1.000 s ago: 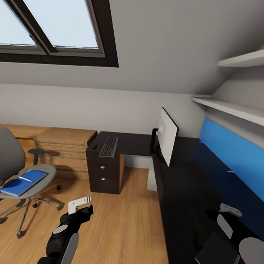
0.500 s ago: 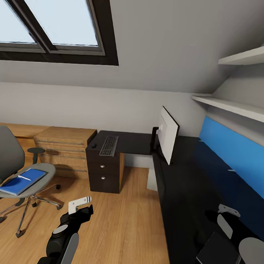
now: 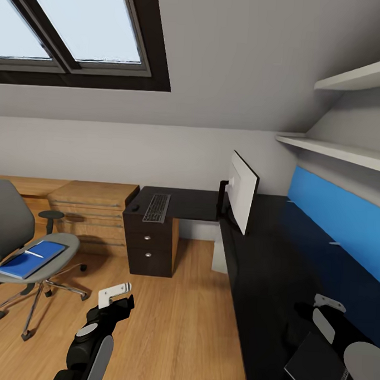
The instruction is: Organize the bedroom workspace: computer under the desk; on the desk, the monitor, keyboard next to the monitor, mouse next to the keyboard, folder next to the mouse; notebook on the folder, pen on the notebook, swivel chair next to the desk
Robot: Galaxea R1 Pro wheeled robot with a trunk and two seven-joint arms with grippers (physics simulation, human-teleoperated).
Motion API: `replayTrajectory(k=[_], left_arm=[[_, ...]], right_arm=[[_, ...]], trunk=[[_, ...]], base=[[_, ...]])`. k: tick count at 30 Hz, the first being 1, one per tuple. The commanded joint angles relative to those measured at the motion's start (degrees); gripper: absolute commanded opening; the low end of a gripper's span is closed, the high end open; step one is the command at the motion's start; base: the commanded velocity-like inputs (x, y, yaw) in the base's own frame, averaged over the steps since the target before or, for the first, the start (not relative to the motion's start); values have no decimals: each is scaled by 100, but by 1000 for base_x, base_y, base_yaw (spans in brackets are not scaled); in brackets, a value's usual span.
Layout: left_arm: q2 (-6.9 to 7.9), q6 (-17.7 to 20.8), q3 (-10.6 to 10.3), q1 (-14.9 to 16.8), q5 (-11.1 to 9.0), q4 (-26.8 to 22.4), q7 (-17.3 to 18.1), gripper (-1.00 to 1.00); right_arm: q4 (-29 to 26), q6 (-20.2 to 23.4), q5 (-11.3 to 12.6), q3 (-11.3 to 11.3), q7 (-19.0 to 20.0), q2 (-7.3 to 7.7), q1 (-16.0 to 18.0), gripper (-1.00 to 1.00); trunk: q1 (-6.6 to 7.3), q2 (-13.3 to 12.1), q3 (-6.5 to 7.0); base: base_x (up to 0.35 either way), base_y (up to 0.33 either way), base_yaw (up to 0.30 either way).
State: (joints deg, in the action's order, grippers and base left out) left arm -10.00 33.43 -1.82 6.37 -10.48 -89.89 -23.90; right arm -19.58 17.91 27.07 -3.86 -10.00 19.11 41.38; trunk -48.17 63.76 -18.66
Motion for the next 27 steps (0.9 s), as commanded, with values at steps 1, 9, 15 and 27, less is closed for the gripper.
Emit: replayTrajectory(k=[1, 9, 15, 27], left_arm=[[0, 15, -7, 4, -59, -6, -53, 100], [0, 15, -6, 4, -59, 2, -53, 100], [0, 15, -4, 4, -59, 11, -53, 100], [0, 15, -9, 3, -59, 23, -53, 100]], right_arm=[[-15, 28, 52, -42, -39, 5, 2, 100], [-18, 28, 52, -38, -37, 5, 2, 100], [-19, 28, 52, -39, -37, 5, 2, 100], [-14, 28, 52, -43, -37, 5, 2, 100]], trunk=[[-23, 47, -26], [-199, 367, -170], [-331, 608, -277], [-506, 929, -421]], base=[[0, 0, 0], [0, 0, 0], [0, 0, 0], [0, 0, 0]])
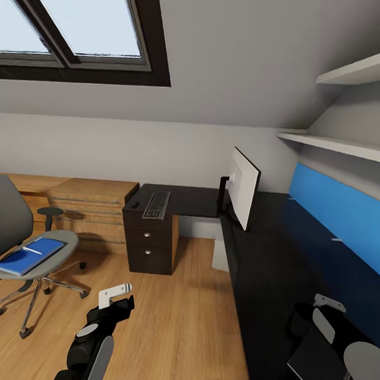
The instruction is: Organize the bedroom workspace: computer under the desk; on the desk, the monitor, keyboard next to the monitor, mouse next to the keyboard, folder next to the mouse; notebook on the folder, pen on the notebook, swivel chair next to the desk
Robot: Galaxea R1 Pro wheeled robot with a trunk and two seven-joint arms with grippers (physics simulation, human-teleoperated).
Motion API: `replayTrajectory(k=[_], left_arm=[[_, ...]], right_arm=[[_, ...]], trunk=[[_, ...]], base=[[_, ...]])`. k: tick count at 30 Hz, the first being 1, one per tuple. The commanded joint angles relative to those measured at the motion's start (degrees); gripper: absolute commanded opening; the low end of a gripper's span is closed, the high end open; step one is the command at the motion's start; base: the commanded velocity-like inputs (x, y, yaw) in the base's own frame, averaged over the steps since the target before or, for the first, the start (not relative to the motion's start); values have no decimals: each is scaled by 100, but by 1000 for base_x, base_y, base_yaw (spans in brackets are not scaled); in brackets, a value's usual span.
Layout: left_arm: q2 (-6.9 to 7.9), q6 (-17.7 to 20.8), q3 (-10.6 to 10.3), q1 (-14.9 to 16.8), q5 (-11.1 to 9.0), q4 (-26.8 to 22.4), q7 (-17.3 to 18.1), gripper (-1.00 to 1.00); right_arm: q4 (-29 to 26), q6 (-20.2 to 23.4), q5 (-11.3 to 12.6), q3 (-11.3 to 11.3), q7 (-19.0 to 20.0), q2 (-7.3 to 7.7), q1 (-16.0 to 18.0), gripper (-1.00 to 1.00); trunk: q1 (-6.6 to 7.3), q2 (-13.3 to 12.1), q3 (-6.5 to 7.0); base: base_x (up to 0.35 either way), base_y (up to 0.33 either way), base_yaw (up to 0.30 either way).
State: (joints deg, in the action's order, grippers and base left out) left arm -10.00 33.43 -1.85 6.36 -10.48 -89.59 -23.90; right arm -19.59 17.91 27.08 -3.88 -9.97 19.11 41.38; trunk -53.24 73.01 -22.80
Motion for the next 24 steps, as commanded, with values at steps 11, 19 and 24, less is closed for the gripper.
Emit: replayTrajectory(k=[11, 19, 24], left_arm=[[0, 4, -1, 3, -50, 22, -41, 100], [0, -8, -1, 4, -43, 36, -36, 100], [0, -11, 0, 2, -41, 37, -36, 100]], right_arm=[[-18, 28, 52, -42, -42, 5, 2, 100], [-18, 28, 50, -42, -41, 5, 2, 100], [-19, 28, 45, -42, -41, 5, 2, 100]], trunk=[[0, 4, -7], [0, 4, -7], [0, 4, -7]], base=[[-1, 0, 0], [-165, -15, 0], [-114, -23, 0]])
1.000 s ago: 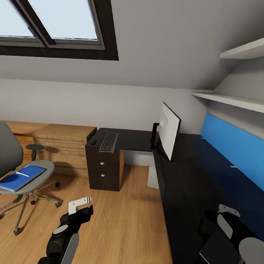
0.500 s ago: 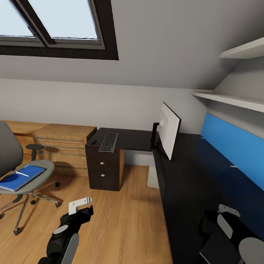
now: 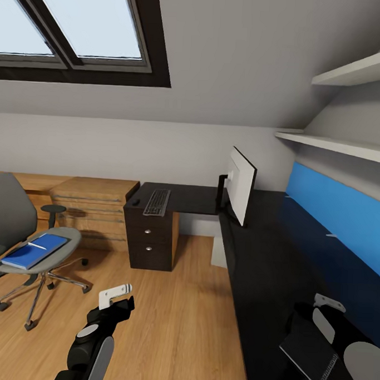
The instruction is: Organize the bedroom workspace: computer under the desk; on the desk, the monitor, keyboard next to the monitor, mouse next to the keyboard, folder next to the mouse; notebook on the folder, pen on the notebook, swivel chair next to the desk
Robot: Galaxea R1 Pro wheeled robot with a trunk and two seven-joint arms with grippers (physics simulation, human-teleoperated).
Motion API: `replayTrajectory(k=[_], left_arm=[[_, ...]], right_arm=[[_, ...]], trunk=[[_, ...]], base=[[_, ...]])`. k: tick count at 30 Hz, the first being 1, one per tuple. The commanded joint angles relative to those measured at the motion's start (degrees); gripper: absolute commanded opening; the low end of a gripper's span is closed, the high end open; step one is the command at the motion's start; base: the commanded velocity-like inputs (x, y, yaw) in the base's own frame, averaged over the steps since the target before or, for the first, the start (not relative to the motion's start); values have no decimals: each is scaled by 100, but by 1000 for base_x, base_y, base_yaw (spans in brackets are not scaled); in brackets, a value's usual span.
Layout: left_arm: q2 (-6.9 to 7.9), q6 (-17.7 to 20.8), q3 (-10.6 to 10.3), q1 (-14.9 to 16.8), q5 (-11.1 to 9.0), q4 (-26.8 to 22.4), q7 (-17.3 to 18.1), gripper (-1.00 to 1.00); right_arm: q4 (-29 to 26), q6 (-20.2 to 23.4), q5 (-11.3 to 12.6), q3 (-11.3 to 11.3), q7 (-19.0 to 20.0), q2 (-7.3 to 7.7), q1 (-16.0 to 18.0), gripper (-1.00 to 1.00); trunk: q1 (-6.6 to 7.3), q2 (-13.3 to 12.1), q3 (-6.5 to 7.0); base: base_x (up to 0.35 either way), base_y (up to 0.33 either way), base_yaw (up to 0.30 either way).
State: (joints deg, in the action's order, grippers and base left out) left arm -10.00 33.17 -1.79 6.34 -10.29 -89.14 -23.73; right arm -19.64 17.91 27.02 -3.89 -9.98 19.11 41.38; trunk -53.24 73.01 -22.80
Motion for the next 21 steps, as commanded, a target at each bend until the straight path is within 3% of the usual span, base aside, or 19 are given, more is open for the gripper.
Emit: replayTrajectory(k=[1, 21], left_arm=[[0, 14, -6, 5, -54, -7, -53, 100], [0, 14, -6, 6, -60, -7, -53, 100]], right_arm=[[-13, 28, 50, -41, -39, 5, 2, 100], [-13, 28, 49, -41, -40, 5, 2, 100]], trunk=[[0, 4, -7], [0, 4, -7]], base=[[-14, -3, 0], [-146, -138, 0]])
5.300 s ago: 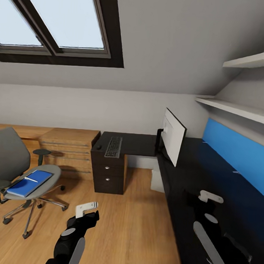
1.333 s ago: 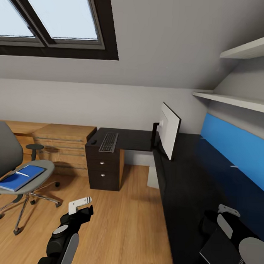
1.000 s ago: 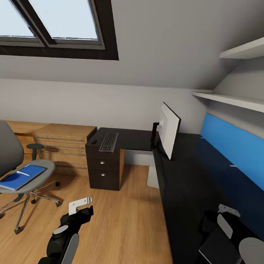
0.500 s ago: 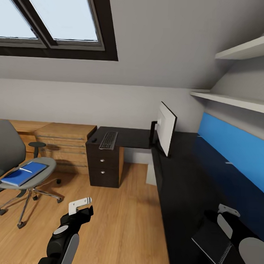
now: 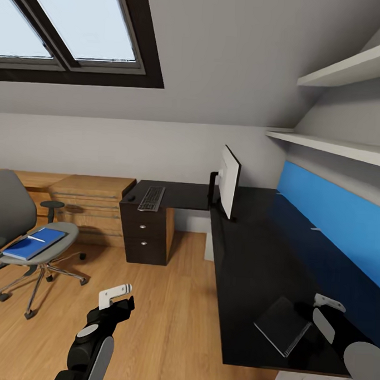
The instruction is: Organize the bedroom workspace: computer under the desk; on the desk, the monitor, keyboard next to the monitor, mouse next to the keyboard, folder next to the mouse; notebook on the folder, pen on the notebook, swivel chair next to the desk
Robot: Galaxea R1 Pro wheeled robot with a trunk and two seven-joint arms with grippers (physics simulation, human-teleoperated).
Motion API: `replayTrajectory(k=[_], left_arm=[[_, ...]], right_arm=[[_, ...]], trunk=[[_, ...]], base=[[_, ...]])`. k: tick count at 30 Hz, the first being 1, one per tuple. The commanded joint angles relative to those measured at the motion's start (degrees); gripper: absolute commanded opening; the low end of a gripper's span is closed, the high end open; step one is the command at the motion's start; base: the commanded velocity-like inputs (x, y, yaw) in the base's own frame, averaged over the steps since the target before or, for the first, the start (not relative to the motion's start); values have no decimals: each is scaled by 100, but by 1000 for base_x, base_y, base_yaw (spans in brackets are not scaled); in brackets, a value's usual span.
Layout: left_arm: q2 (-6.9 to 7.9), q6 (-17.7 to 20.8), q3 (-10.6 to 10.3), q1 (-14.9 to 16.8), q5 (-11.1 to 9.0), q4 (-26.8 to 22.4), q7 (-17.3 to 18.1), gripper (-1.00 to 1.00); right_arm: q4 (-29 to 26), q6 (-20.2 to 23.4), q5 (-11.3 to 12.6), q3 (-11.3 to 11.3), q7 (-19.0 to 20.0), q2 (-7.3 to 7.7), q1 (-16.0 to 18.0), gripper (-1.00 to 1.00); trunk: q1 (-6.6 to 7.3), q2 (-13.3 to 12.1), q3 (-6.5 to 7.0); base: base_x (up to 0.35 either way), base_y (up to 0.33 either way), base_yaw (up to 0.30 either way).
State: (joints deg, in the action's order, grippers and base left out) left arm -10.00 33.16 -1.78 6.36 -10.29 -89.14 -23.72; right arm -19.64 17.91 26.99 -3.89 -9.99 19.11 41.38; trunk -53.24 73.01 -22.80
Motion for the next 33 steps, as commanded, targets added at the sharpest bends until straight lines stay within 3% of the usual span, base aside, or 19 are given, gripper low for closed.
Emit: replayTrajectory(k=[1, 23, 33], left_arm=[[0, 15, -7, 3, -62, -7, -54, 100], [4, 31, -7, 1, -69, -7, -54, 100], [5, 32, -7, 3, -70, -1, -54, 100]], right_arm=[[-13, 28, 52, -41, -39, 5, 1, 100], [-79, -56, 47, -58, -17, -3, 1, 100], [-418, -107, 51, -48, -13, -12, -4, 100]], trunk=[[0, 4, -7], [0, 4, -7], [0, 4, -7]], base=[[-34, -30, 0], [-4, -3, 0], [0, 0, 0]])
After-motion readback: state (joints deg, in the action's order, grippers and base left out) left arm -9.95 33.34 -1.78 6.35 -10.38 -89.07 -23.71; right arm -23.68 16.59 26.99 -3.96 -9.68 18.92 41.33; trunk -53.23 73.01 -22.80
